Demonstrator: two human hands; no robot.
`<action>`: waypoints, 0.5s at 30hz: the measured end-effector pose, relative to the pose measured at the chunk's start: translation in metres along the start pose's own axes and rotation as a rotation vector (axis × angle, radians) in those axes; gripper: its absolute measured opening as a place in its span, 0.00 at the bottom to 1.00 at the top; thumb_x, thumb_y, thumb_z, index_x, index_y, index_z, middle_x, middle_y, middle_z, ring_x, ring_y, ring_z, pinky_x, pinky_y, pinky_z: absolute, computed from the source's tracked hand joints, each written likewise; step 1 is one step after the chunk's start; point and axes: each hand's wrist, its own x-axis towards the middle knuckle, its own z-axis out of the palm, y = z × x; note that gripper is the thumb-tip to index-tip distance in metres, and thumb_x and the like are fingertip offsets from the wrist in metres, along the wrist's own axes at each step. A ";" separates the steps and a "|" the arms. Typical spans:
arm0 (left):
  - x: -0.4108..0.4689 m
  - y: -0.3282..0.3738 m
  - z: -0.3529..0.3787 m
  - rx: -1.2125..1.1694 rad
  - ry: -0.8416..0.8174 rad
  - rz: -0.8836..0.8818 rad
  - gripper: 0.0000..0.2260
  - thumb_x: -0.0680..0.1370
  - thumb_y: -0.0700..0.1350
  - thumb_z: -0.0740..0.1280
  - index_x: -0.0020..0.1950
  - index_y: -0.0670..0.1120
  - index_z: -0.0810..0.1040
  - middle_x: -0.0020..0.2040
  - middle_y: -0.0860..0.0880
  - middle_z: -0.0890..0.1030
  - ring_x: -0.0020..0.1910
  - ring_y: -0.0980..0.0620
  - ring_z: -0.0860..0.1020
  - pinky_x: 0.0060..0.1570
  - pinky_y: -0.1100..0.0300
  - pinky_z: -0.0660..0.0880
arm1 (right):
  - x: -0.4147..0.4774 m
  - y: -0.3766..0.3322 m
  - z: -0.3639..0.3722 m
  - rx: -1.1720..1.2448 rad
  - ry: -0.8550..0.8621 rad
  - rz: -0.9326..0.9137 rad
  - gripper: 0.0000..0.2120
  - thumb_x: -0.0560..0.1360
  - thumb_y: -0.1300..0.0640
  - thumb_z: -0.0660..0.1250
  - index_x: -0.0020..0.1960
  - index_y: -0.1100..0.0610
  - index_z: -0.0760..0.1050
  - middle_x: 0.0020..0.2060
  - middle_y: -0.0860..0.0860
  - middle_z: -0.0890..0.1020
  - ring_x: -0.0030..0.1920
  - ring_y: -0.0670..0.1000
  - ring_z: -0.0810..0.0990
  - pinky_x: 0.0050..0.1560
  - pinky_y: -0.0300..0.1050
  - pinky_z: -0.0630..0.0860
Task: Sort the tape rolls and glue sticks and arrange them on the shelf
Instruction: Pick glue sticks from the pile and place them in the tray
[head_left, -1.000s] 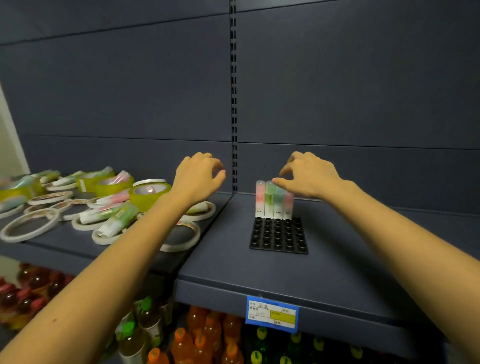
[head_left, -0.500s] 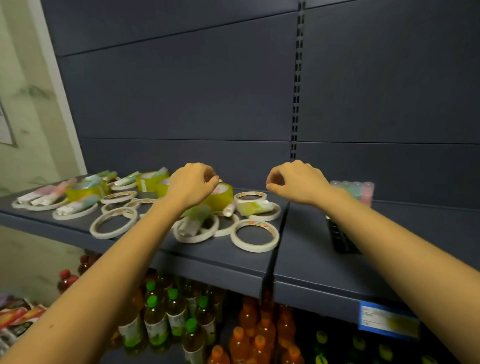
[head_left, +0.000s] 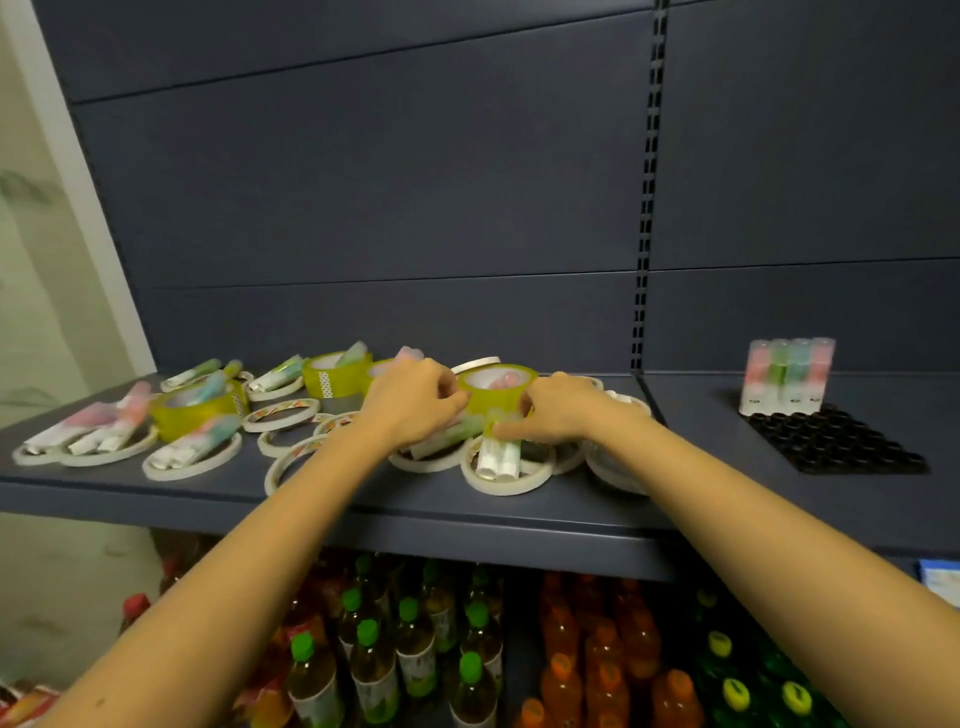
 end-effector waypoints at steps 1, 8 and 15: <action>0.000 -0.003 0.001 -0.022 -0.009 0.013 0.12 0.77 0.51 0.63 0.36 0.47 0.77 0.44 0.44 0.76 0.42 0.51 0.69 0.38 0.58 0.67 | 0.001 -0.004 0.001 0.008 -0.024 0.013 0.14 0.73 0.35 0.61 0.40 0.45 0.68 0.47 0.53 0.70 0.48 0.54 0.71 0.41 0.44 0.65; 0.003 -0.007 0.010 -0.097 -0.107 0.044 0.14 0.75 0.54 0.66 0.35 0.46 0.76 0.31 0.51 0.74 0.36 0.49 0.72 0.34 0.59 0.65 | -0.001 -0.004 -0.001 0.419 -0.068 0.107 0.16 0.73 0.47 0.69 0.34 0.53 0.68 0.32 0.48 0.72 0.34 0.46 0.70 0.33 0.37 0.66; 0.007 0.010 0.017 -0.100 -0.185 0.056 0.23 0.72 0.61 0.66 0.25 0.49 0.65 0.24 0.52 0.67 0.28 0.53 0.67 0.32 0.58 0.65 | -0.020 0.012 -0.034 0.746 0.197 0.062 0.08 0.72 0.51 0.71 0.42 0.53 0.73 0.39 0.49 0.79 0.36 0.45 0.78 0.35 0.35 0.73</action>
